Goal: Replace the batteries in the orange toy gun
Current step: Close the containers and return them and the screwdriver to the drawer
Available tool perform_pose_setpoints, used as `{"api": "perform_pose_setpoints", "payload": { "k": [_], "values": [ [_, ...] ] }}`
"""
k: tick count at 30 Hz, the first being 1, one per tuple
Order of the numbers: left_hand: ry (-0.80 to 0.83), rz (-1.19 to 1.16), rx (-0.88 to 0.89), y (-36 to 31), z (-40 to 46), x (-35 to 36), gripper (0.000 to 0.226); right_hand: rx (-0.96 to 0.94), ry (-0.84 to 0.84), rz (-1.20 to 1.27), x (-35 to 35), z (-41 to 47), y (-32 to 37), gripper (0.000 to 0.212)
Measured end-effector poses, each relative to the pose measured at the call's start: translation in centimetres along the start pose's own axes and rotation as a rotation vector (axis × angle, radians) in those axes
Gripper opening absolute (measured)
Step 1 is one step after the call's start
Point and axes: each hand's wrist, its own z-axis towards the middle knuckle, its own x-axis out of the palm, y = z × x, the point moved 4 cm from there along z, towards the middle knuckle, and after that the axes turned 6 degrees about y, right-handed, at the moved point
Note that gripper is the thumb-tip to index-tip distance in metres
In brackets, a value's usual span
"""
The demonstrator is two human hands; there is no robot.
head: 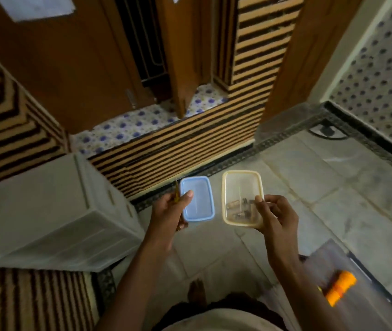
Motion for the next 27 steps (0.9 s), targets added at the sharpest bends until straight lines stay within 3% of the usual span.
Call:
{"api": "perform_pose_setpoints", "payload": {
  "k": [6, 11, 16, 20, 23, 27],
  "values": [
    [-0.24, -0.195, 0.012, -2.5, 4.1, -7.5, 0.03, -0.042, 0.213, -0.003, 10.6, 7.0, 2.3, 0.037],
    [-0.447, -0.235, 0.05, -4.0, 7.3, -12.4, 0.03, -0.086, 0.4, -0.017, 18.3, 13.4, 2.5, 0.022],
    [-0.67, -0.279, 0.097, -5.1, 10.2, -16.1, 0.028, -0.1, 0.628, -0.098, 26.2, 19.4, 3.2, 0.028],
    [-0.864, -0.436, 0.103, -4.7, 11.9, -18.1, 0.039, -0.125, 0.805, -0.183, 32.7, 23.1, 3.9, 0.022],
    [-0.986, -0.467, 0.052, -3.9, 12.5, -19.8, 0.026, -0.178, 0.91, -0.227, 37.4, 24.5, 3.9, 0.015],
    [-1.103, -0.515, 0.05, -2.8, 13.0, -23.3, 0.026, -0.234, 1.058, -0.263, 44.9, 25.2, 2.8, 0.017]
  ]
}}
